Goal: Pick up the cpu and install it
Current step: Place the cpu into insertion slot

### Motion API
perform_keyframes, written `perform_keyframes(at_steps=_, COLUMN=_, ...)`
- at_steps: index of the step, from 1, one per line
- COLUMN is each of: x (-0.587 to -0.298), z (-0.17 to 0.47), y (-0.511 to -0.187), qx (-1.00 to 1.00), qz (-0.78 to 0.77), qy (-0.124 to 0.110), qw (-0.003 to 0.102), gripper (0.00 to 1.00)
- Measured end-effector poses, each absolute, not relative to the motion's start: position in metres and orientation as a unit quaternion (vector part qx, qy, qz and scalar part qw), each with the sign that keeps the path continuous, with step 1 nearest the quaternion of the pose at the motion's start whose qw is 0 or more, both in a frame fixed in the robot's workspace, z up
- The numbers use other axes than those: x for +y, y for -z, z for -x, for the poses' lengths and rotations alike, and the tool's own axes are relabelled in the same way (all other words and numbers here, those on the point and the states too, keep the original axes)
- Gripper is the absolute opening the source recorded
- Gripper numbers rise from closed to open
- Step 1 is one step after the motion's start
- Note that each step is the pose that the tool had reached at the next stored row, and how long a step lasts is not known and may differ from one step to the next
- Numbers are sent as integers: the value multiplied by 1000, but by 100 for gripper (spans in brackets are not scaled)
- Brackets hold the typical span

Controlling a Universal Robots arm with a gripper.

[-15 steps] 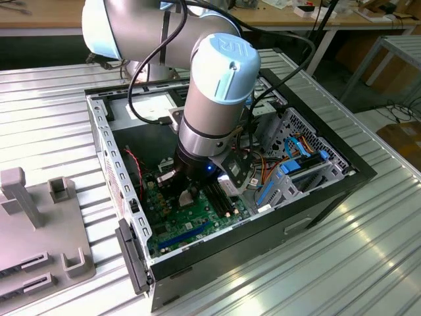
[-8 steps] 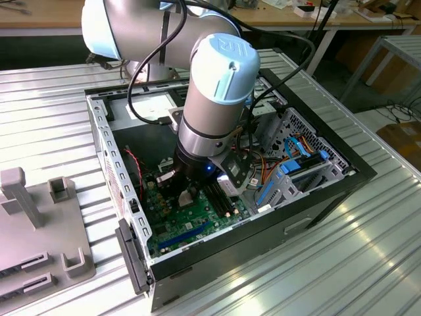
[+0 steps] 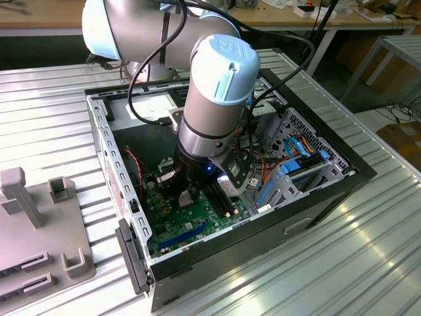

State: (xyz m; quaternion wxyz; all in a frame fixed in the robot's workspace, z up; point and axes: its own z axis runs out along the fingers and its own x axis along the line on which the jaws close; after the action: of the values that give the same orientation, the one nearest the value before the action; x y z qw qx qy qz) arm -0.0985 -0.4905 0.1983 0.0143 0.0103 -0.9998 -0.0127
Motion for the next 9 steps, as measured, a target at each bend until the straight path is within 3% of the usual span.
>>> perform_keyframes(at_steps=9, x=-490, z=99, y=-197, qx=-1000, qz=-10, qy=14, qw=14, gripper=47)
